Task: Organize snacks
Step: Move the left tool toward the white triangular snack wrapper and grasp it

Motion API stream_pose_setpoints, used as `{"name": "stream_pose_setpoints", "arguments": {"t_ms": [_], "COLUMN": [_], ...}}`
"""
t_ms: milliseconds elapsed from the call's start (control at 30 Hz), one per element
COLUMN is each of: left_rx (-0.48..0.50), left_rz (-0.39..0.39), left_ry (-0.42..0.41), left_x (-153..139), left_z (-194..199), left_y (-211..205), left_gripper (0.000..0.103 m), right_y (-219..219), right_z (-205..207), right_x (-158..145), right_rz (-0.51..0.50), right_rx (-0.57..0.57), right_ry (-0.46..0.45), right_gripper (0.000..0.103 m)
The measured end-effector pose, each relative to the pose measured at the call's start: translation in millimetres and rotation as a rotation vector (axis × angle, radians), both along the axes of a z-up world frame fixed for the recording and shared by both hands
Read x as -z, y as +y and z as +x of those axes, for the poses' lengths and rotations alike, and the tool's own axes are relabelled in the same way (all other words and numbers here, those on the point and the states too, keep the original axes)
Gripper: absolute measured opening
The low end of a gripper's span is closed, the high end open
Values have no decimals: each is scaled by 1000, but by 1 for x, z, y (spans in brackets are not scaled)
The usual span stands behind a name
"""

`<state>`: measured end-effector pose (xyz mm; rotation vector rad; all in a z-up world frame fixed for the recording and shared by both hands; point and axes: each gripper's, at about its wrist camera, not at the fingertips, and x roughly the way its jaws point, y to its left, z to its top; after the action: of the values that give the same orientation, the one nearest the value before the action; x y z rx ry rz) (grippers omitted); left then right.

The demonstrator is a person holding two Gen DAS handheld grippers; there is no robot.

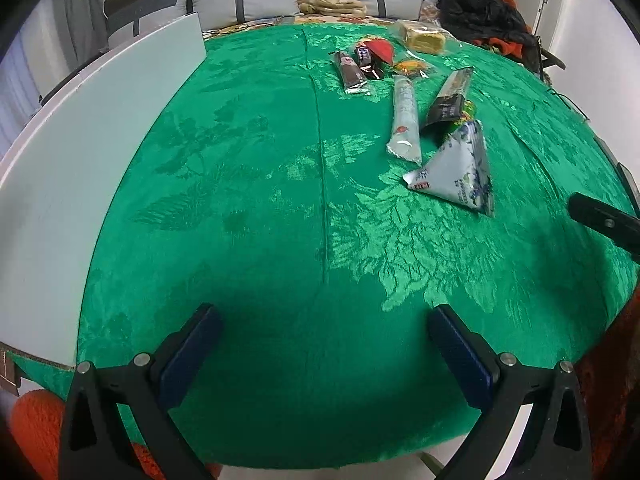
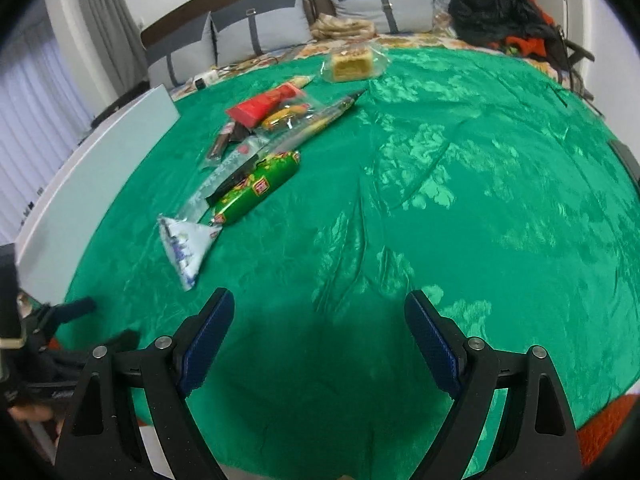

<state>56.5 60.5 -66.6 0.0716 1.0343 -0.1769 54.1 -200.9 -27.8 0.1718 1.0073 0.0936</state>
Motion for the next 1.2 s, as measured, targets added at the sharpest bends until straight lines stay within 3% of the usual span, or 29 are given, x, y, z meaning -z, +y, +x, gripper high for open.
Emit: {"name": "stream_pose_setpoints", "arguments": {"t_ms": [133,300,467,600,967,1033,1133,1200], "left_rx": [19,66,101,73,-27,-31,-13,15], "left_rz": [-101,-168,-134,-111,-27,-27,-34,-36], "left_ry": [-4,-68,-74,-50,8,-4,-27,-40], "left_x": [-8,-28,-41,-36,-4,-4,-7,-10], "left_z": [-5,0,22,44,67,66,63,61], "left_y": [1,-26,-66,-82,-79,-73,-62,-54], "left_gripper": [103,103,103,103,102,96,75,53], "right_y": [-7,-21,-24,-24,-19,-17,-17,-15], "right_z": [-13,-22,-20,-22,-21,-21,-21,-20], "right_x": [14,11,12,13,17,17,17,18], "right_rz": [-58,-31,-51,-51,-107,-116,-124,-136], "right_rx": [17,55,75,73,35,32,28,28], "right_ry": [14,16,16,15,16,16,14,14], "right_gripper": [90,90,90,90,91,91,91,91]}}
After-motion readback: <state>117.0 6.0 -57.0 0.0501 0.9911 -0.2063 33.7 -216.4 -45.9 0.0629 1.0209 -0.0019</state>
